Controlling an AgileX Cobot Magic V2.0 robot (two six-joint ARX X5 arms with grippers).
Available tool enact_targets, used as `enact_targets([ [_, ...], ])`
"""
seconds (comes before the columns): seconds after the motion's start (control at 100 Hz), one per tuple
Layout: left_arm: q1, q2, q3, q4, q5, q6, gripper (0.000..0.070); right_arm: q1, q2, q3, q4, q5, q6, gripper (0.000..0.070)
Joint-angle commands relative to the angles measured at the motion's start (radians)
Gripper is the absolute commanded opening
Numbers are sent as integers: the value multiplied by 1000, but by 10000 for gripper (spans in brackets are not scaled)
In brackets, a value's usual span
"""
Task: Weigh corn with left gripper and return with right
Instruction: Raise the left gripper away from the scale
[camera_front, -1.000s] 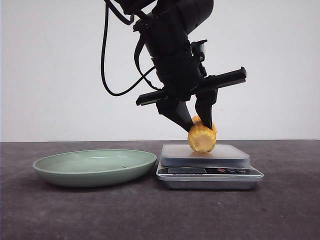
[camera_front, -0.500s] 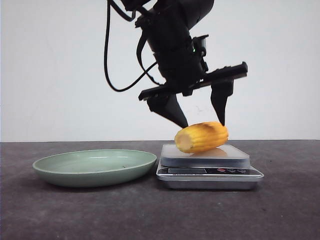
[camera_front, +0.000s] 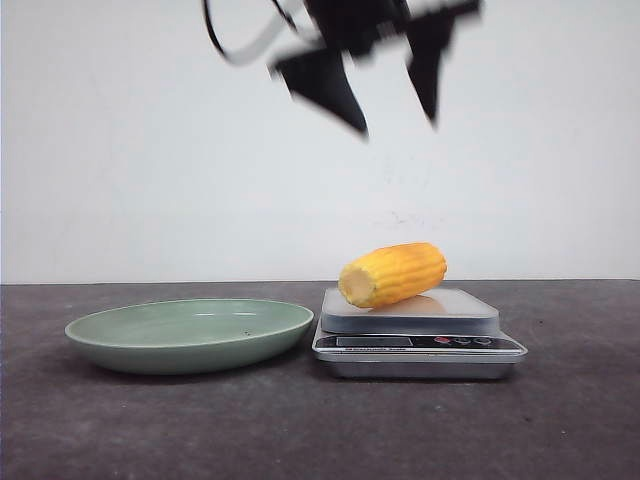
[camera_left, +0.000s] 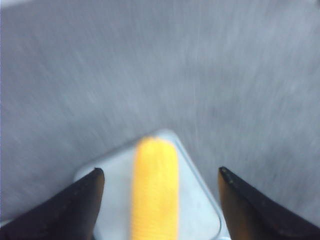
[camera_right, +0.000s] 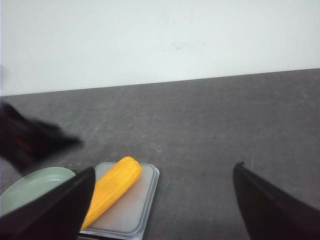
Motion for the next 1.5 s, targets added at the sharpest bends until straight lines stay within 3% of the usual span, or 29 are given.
enact_targets([
  [0.0,19,-66,34,-13,-13,39,437,2,3,19,-3,0,-11,557],
  [0.17,96,-259,34,-116,-92,117,435,2,3,19,-26,0,-12,557],
  [0.56,428,-645,33,-414,-121,196,435,45,4,19,-24,-27,-12,557],
  [0.75,557,-828,33,-520,-120,196,435,69,4,19,-24,-27,-12,557],
  [1.06,566,-1099,13,-742,-117,73,435,91,4,19,-38,-26,-12,557],
  [1.23,566,-1275,-98,-868,-109,60,435,105,4,19,-59,-26,-13,557],
  [1.49,565,-1519,-253,-877,-75,37,435,155,4,19,-84,-55,-23,558],
])
